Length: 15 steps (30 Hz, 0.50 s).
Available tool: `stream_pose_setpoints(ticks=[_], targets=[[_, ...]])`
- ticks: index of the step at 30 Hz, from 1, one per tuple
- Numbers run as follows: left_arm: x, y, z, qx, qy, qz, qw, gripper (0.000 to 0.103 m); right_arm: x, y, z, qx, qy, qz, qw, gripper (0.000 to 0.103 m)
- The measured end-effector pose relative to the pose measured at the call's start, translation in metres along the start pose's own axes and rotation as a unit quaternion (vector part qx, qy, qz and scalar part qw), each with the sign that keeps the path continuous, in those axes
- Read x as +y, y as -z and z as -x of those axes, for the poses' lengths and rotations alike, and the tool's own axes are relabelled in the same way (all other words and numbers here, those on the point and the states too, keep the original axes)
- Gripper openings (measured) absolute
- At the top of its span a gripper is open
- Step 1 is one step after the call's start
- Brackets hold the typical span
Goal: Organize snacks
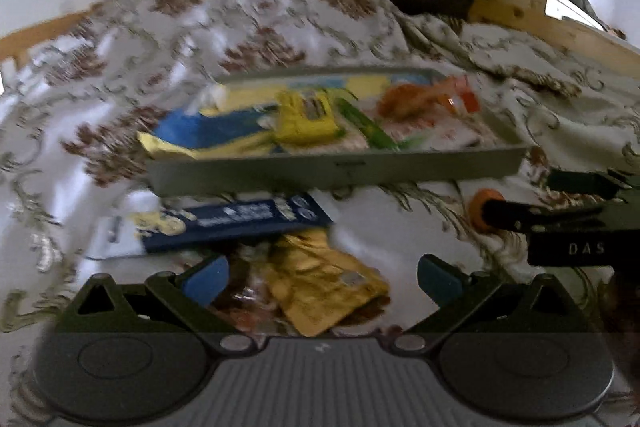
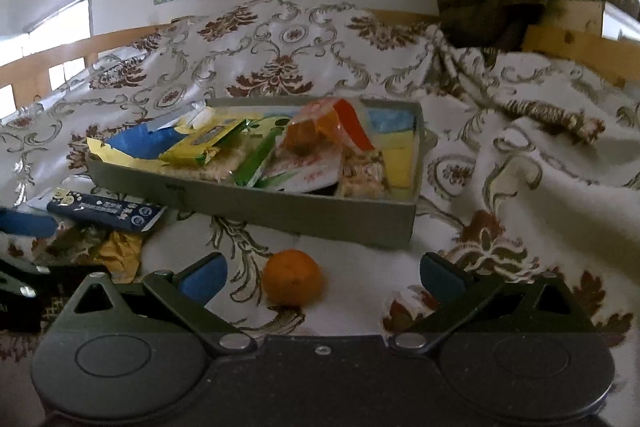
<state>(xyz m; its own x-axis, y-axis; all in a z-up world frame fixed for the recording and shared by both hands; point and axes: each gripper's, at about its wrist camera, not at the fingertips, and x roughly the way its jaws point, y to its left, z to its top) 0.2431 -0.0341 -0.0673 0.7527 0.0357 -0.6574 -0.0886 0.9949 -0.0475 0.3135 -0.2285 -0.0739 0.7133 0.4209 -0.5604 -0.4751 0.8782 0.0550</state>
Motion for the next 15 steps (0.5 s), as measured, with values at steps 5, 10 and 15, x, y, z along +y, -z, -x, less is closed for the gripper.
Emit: stream_pose_setpoints(ticks=[5,10,15], targets=[[0.002,-0.005,-0.014,0.020,0.022,0.011,0.9995,0.102,0.001,-0.003,-0.005,-0.003,-0.034,0.010,0.999,0.094],[0.005,-0.016,-0.024,0.035,0.037,0.023,0.9984,0.100,-0.002,-0.006,-0.008,0.004,-0.043,0.005,0.999,0.086],[0.009,-0.020,-0.034,0.055,0.051,0.066,0.9950,0.094,-0.011,-0.006,-0.007,0.006,-0.039,-0.004,0.999,0.080]])
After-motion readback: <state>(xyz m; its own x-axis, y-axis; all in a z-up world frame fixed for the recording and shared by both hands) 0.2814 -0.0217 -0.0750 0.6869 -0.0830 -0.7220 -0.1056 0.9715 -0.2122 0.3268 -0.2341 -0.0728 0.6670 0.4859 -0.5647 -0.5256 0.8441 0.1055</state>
